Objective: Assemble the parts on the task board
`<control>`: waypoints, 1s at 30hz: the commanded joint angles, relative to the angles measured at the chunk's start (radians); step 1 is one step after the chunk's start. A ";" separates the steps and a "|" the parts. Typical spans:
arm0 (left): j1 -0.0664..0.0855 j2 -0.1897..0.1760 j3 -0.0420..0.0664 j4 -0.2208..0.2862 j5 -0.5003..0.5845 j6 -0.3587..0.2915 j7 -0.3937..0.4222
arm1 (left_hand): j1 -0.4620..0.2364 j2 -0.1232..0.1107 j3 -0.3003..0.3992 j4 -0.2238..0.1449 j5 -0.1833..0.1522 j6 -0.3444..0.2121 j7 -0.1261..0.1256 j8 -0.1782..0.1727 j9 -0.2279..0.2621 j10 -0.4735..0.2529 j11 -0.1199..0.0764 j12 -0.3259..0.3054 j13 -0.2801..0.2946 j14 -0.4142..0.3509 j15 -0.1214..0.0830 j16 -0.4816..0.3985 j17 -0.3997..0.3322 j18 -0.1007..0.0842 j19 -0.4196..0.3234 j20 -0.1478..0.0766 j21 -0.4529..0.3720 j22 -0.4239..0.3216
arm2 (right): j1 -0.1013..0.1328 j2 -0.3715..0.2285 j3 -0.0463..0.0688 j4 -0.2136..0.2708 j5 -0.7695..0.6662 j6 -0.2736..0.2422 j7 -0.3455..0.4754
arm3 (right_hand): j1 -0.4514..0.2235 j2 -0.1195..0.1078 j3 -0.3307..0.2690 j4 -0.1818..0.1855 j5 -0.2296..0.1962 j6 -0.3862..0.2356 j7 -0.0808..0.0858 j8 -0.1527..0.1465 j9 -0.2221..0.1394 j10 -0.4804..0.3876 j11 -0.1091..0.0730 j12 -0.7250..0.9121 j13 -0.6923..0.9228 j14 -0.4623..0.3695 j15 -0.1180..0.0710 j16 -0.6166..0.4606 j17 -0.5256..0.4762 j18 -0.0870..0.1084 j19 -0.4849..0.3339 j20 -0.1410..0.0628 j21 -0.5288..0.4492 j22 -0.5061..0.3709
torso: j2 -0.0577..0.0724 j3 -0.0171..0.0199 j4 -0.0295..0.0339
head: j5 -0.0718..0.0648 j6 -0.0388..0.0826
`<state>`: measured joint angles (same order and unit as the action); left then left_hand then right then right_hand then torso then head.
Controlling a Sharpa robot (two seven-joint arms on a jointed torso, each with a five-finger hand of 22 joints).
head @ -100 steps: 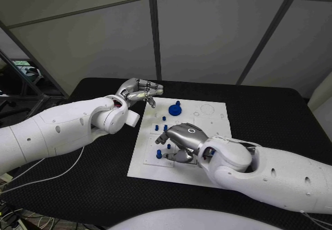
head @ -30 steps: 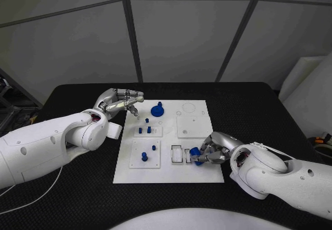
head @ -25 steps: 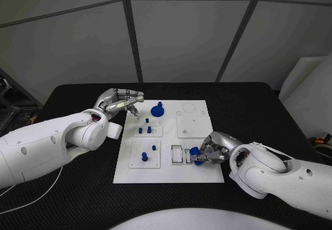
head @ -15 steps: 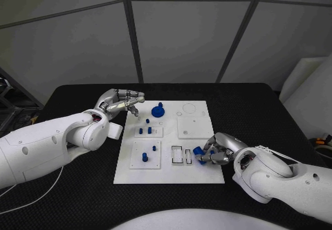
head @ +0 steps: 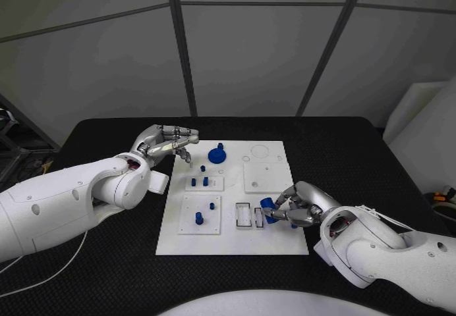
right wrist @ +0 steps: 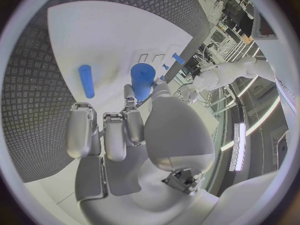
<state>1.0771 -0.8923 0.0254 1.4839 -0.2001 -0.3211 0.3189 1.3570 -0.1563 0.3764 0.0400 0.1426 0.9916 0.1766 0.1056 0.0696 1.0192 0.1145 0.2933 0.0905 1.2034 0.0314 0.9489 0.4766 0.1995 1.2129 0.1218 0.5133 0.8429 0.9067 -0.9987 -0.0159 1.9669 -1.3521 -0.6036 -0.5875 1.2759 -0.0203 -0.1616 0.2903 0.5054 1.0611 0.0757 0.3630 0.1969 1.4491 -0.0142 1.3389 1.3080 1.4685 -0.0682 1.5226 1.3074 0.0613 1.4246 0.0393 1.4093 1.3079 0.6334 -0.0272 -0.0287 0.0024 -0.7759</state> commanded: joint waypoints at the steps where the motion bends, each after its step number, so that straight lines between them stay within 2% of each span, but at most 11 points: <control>1: 0.001 0.003 0.001 0.001 0.004 0.013 0.002 | -0.005 0.006 -0.006 -0.002 0.002 0.003 0.002 0.003 -0.001 -0.004 -0.002 0.005 -0.001 -0.004 -0.005 0.006 -0.001 -0.017 0.007 0.000 -0.004 -0.001 | 0.003 0.021 0.001 -0.003 0.072 -0.040 0.034 | -0.014 -0.004 -0.007 0.002 -0.005 0.021 -0.017 0.004 0.034 0.005 -0.001 0.004 0.006 0.082 -0.008 0.007 0.164 -0.007 0.005 -0.001 0.004 0.034 | 0.002 0.0006 -0.0003 | 0.004 0.003; 4: 0.001 0.005 0.001 0.002 0.004 0.015 0.002 | -0.005 0.006 -0.006 -0.002 0.002 0.003 0.002 0.003 -0.001 -0.004 -0.002 0.005 -0.001 -0.004 -0.005 0.006 -0.001 -0.017 0.007 0.000 -0.004 -0.001 | 0.004 0.045 0.001 -0.015 0.086 -0.019 0.037 | -0.016 -0.002 -0.008 0.002 -0.006 0.021 -0.017 0.004 0.035 0.005 -0.001 0.003 0.005 0.082 -0.008 0.006 0.163 -0.007 0.004 -0.001 0.004 0.033 | 0.002 0.0009 0.0020 | 0.005 0.001; 8: 0.001 0.008 0.001 0.002 0.004 0.014 0.002 | -0.005 0.006 -0.006 -0.002 0.002 0.003 0.002 0.003 -0.001 -0.004 -0.002 0.005 -0.001 -0.004 -0.005 0.006 -0.001 -0.017 0.007 0.000 -0.004 -0.001 | 0.005 0.088 0.002 -0.044 0.101 0.036 0.034 | -0.038 0.006 -0.019 0.003 -0.016 0.024 -0.019 0.007 0.043 0.005 -0.003 -0.001 0.007 0.081 -0.009 0.005 0.161 -0.006 0.002 -0.002 0.002 0.032 | 0.002 -0.0002 0.0011 | 0.010 0.002; 13: 0.002 0.011 0.001 0.001 0.004 0.016 0.001 | -0.005 0.006 -0.006 -0.002 0.002 0.003 0.002 0.003 -0.001 -0.004 -0.002 0.005 -0.001 -0.004 -0.005 0.006 -0.001 -0.017 0.007 0.000 -0.004 -0.001 | 0.005 0.129 0.002 -0.076 0.114 0.101 0.019 | -0.078 0.018 -0.039 0.003 -0.042 0.035 -0.026 0.021 0.060 0.006 -0.008 -0.006 0.008 0.081 -0.013 0.006 0.163 -0.006 0.001 -0.005 0.002 0.032 | 0.002 0.0005 0.0000 | 0.013 0.003; 17: 0.002 0.013 0.001 0.002 0.004 0.018 0.000 | -0.005 0.006 -0.006 -0.002 0.002 0.003 0.002 0.003 -0.001 -0.004 -0.002 0.005 -0.001 -0.004 -0.005 0.006 -0.001 -0.017 0.007 0.000 -0.004 -0.001 | 0.006 0.152 0.002 -0.095 0.119 0.133 0.004 | -0.087 0.023 -0.047 0.002 -0.055 0.043 -0.031 0.031 0.072 0.007 -0.012 -0.008 0.009 0.082 -0.016 0.006 0.164 -0.006 0.001 -0.007 0.002 0.033 | 0.002 0.0000 0.0002 | 0.015 0.003; 23: 0.002 0.014 0.001 0.002 0.004 0.020 -0.001 | -0.005 0.006 -0.006 -0.002 0.002 0.003 0.002 0.003 -0.001 -0.004 -0.002 0.005 -0.001 -0.004 -0.005 0.006 -0.001 -0.017 0.007 0.000 -0.004 -0.001 | 0.006 0.173 0.002 -0.113 0.113 0.146 -0.009 | -0.088 0.024 -0.048 0.002 -0.057 0.045 -0.032 0.034 0.075 0.007 -0.013 -0.009 0.009 0.082 -0.017 0.006 0.165 -0.006 0.001 -0.008 0.002 0.033 | 0.002 0.0005 -0.0017 | 0.020 0.001; 30: 0.002 0.013 0.001 0.003 0.004 0.021 -0.003 | -0.005 0.006 -0.006 -0.002 0.002 0.003 0.002 0.003 -0.001 -0.004 -0.002 0.005 -0.001 -0.004 -0.005 0.006 -0.001 -0.017 0.007 0.000 -0.004 -0.001 | 0.007 0.185 0.002 -0.131 0.095 0.121 -0.026 | -0.090 0.024 -0.051 0.002 -0.059 0.047 -0.034 0.038 0.080 0.006 -0.015 -0.013 0.007 0.081 -0.018 0.005 0.162 -0.005 0.000 -0.009 0.001 0.032 | 0.002 -0.0012 -0.0007 | 0.022 0.002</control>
<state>1.0774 -0.8794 0.0256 1.4853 -0.1996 -0.3130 0.3150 1.3570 -0.1563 0.3764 0.0400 0.1426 0.9916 0.1766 0.1056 0.0696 1.0192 0.1145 0.2933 0.0905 1.2035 0.0314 0.9489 0.4769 0.1994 1.2129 0.1218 0.5133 0.8431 0.9156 -0.8169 -0.0104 1.8382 -1.2506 -0.4975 -0.5921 1.1944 0.0083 -0.2083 0.2927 0.4497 1.1089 0.0377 0.4070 0.2804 1.4561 -0.0215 1.3304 1.3084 1.4651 -0.0791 1.5225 1.3081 0.0616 1.4244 0.0393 1.4093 1.3076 0.6357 -0.0270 -0.0298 0.0230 -0.7742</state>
